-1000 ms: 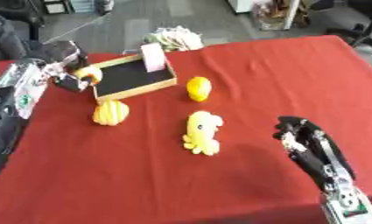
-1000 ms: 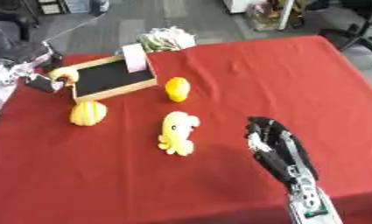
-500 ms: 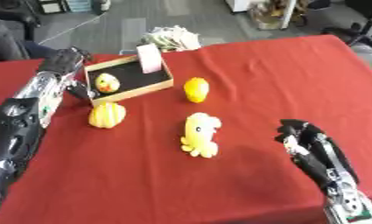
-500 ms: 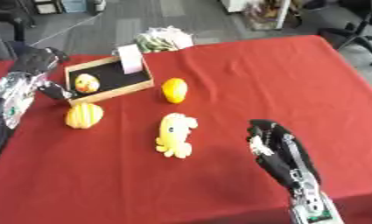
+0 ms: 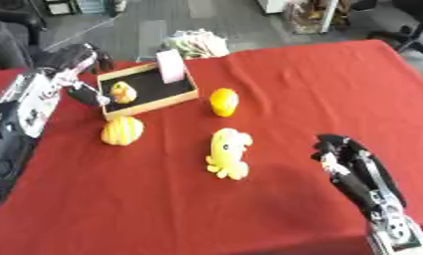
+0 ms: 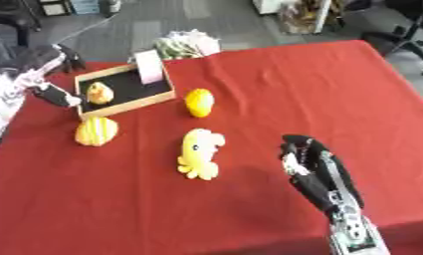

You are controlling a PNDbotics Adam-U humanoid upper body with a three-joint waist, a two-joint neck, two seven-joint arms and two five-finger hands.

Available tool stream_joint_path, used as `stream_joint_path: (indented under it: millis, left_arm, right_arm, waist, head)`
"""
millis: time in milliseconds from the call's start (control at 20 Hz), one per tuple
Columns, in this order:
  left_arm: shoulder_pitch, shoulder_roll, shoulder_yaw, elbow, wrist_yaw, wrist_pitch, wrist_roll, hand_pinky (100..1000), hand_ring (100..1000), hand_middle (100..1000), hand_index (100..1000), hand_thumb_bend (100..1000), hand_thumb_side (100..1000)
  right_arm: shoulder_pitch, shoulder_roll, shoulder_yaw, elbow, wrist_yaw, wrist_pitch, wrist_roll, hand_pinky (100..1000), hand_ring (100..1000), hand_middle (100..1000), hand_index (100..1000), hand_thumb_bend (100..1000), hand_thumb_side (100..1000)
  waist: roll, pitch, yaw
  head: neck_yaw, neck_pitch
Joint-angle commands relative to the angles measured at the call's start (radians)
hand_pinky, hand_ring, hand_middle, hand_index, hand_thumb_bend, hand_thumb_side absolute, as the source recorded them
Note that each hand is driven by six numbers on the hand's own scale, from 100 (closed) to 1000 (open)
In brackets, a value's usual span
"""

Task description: Pick up objects on the table and place them in the box.

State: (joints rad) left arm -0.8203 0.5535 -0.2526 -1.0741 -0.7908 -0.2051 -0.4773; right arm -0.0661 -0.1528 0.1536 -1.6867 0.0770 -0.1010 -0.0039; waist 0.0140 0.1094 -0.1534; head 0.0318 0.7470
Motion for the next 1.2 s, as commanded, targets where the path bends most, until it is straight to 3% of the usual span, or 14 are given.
stream_joint_path:
  millis: [50, 200, 400, 700, 950, 1150, 1200]
  left_arm:
    - [-0.004, 0.068, -0.036, -0.084, 0.067, -0.033, -0.184, 766, 614, 589, 728, 444, 100]
    - [0.007, 0.063, -0.075, -0.086, 0.067, -0.045, -0.272, 766, 619, 594, 731, 437, 100]
    - [0.013, 0.033, -0.102, -0.062, 0.005, -0.057, -0.283, 768, 631, 606, 742, 442, 100]
    - [0.019, -0.015, -0.089, 0.000, -0.117, -0.029, -0.152, 765, 631, 607, 746, 459, 100]
    - [0.026, -0.046, -0.086, 0.037, -0.166, -0.018, -0.021, 761, 621, 597, 739, 464, 100]
    - [0.031, -0.062, -0.092, 0.059, -0.181, -0.023, 0.027, 734, 577, 548, 699, 457, 100]
    - [0.033, -0.064, -0.093, 0.063, -0.184, -0.026, 0.033, 715, 546, 513, 668, 357, 100]
  right_arm:
    - [-0.006, -0.011, -0.008, -0.009, 0.004, 0.001, -0.006, 718, 619, 618, 746, 100, 417]
    - [-0.006, -0.011, -0.009, -0.009, 0.003, 0.002, -0.008, 718, 619, 617, 746, 100, 418]
    - [-0.005, -0.009, -0.008, -0.008, 0.002, 0.003, -0.009, 718, 618, 617, 745, 100, 417]
    - [-0.005, -0.007, -0.007, -0.008, 0.001, 0.005, -0.009, 718, 618, 615, 744, 100, 416]
    - [-0.007, -0.006, -0.006, -0.008, 0.001, 0.006, -0.008, 718, 618, 615, 744, 100, 415]
    - [-0.008, -0.005, -0.006, -0.008, 0.002, 0.008, -0.008, 718, 618, 615, 743, 100, 412]
    - [-0.009, -0.005, -0.005, -0.008, 0.002, 0.008, -0.008, 718, 618, 615, 743, 100, 415]
  waist:
    - [0.016, -0.001, 0.002]
    - [0.014, -0.002, -0.001]
    - [0.012, -0.002, -0.004]
    - [0.009, -0.002, -0.006]
    - [0.007, 0.000, -0.007]
    - [0.006, 0.001, -0.006]
    - [0.006, 0.001, -0.006]
  head:
    - [-0.005, -0.001]
    - [-0.006, 0.001]
    - [-0.005, 0.003]
    - [-0.004, 0.004]
    - [-0.003, 0.003]
    - [-0.002, 0.002]
    - [-0.002, 0.002]
